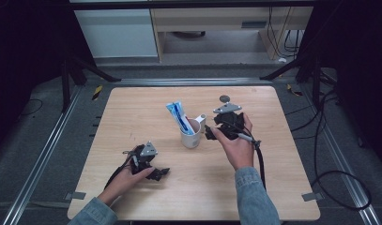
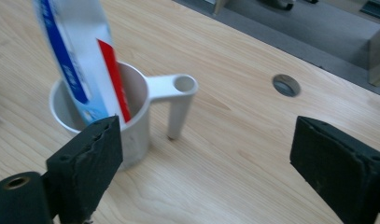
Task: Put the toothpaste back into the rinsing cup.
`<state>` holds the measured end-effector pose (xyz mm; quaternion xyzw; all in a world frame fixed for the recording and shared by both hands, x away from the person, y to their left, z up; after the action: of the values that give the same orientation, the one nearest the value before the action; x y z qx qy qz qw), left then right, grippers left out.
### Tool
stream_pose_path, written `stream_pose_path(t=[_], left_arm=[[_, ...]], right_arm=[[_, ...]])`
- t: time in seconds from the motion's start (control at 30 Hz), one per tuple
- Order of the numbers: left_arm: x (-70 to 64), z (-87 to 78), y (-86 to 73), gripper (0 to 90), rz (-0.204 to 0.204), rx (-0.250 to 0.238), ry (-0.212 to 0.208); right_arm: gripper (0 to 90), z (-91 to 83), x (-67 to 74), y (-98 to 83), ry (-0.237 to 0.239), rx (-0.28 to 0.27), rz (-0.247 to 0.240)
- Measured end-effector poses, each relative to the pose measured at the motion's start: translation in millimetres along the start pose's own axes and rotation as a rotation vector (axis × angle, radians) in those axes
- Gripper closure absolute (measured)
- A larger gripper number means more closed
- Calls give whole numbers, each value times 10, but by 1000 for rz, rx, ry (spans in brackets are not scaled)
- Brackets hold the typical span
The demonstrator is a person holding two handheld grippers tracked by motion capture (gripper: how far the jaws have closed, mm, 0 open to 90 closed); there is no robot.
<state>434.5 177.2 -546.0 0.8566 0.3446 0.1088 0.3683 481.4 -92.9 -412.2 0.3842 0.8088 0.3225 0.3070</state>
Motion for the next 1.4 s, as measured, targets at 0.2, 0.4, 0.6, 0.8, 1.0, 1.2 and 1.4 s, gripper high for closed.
stream_pose_path(t=[0.2, 0.4, 0.6, 0.8, 1.0, 1.2, 1.4], left_arm=[[0, -2, -2, 0, 2, 3, 1], [0, -2, -2, 0, 2, 3, 1], [0, -3, -2, 0, 2, 3, 0], [0, -3, -2, 0, 3, 3, 2], [0, -3, -2, 0, 3, 3, 2], [0, -2, -2, 0, 2, 2, 1], [0, -3, -2, 0, 2, 3, 2]], right_arm=[[132, -140, -212, -218, -48, 24, 31], [139, -241, -429, -421, -84, 58, 73], [139, -305, -518, -617, -99, 58, 112], [148, -329, -579, -897, -105, 73, 157], [158, -253, -598, -1151, -91, 97, 193], [158, -144, -598, -1317, -73, 123, 227], [146, -9, -616, -1446, -82, 113, 278]])
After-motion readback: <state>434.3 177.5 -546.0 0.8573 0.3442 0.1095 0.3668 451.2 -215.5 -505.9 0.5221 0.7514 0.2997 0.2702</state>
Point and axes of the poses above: each handheld gripper's, and its own axes: z roughly forward along the jaws, y roughly out of its top, x roughly to its left, the point moved 5 cm from there along z, roughly forward along the jaws, and after that the axes turned 7 degrees about -z, right-handed, at the moved point
